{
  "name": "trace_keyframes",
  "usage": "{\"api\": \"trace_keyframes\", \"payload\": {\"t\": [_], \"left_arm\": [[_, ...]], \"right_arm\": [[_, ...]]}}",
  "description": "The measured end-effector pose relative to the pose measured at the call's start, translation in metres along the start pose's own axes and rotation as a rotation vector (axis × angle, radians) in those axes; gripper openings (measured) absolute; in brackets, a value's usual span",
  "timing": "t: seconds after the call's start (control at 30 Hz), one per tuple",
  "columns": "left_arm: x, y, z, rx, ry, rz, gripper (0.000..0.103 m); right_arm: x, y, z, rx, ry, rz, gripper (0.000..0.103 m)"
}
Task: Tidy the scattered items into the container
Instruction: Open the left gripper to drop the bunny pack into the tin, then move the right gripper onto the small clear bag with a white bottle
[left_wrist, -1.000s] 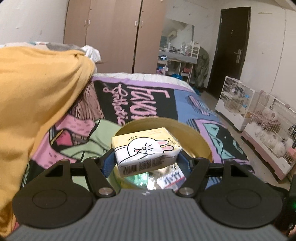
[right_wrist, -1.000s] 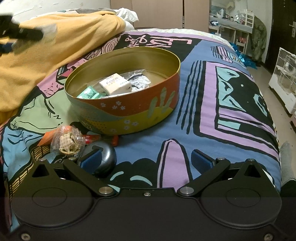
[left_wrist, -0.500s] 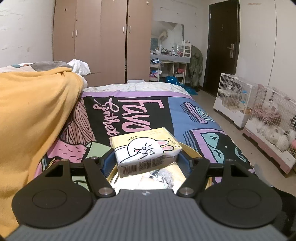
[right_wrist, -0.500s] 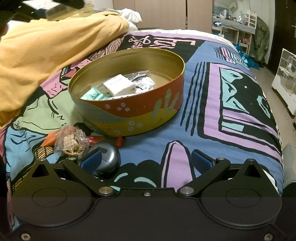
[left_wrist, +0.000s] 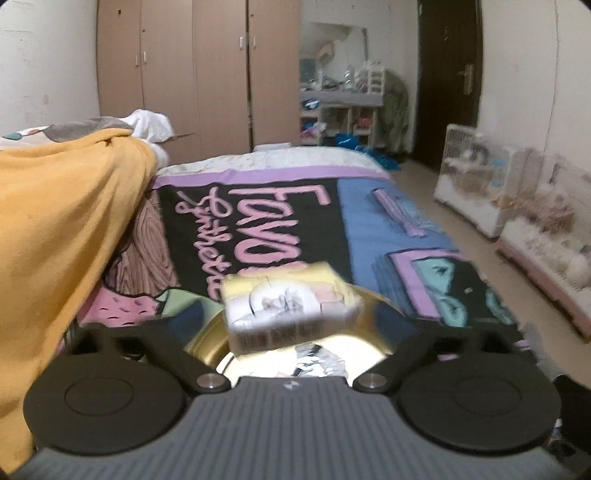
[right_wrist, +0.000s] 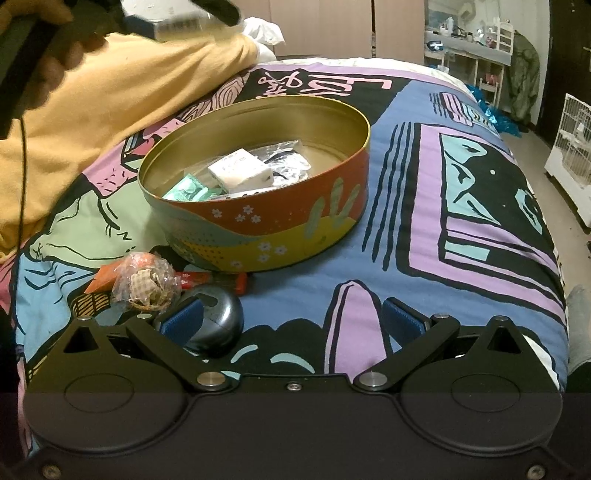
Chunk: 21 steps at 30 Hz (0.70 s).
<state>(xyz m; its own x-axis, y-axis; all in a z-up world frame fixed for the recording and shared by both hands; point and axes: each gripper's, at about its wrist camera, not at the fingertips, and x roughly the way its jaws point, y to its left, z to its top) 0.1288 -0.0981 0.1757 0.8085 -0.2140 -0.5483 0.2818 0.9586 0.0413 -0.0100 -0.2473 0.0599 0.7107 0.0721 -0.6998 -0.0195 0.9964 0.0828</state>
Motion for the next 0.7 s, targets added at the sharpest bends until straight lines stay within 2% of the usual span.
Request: {"api": "trace_keyframes", "payload": {"t": [0.2, 0.4, 0.7], "left_arm": [[0.005, 0.005, -0.012, 0.003, 0.037, 0.004, 0.103], [0.001, 0.031, -0.032, -0.061, 0.084, -0.007, 0.103], [-0.016, 0.058, -0.077, -0.129, 0.122, -0.024, 0.103]], "right_arm": [[-0.001, 0.003, -0.001, -0.006, -0.003, 0.022, 0.103], [0.0, 0.006, -0.002, -0.012, 0.008, 0.058, 0.103], [-0.006, 0.012, -0.004, -0.018, 0.017, 0.185, 0.103]]}}
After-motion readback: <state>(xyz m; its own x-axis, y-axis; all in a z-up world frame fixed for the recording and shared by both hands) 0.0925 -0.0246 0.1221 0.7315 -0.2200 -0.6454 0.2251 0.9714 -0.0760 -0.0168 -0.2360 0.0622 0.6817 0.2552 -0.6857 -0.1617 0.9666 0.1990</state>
